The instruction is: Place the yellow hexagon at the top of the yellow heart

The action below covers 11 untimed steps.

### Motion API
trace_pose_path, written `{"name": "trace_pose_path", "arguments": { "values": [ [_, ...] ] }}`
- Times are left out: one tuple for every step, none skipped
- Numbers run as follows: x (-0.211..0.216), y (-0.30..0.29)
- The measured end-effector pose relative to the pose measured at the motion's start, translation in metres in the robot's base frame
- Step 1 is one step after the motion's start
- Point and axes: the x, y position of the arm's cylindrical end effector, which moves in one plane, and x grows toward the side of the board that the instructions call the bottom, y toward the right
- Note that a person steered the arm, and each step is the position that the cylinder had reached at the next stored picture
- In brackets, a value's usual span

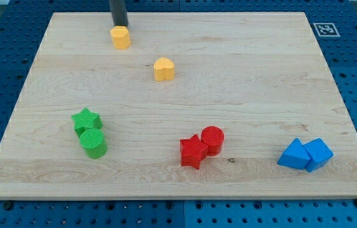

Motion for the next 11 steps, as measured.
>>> {"name": "trace_pose_path", "arguments": {
  "values": [
    [-0.011, -0.045],
    [0.014, -0.024],
    [0.026, 0.022],
    [0.033, 0.029],
    [0.016, -0.024],
    [0.038, -0.052],
    [0.045, 0.0],
    [0.065, 0.002],
    [0.072, -0.008],
    [0.075, 0.033],
    [0.075, 0.038]
  ]
}}
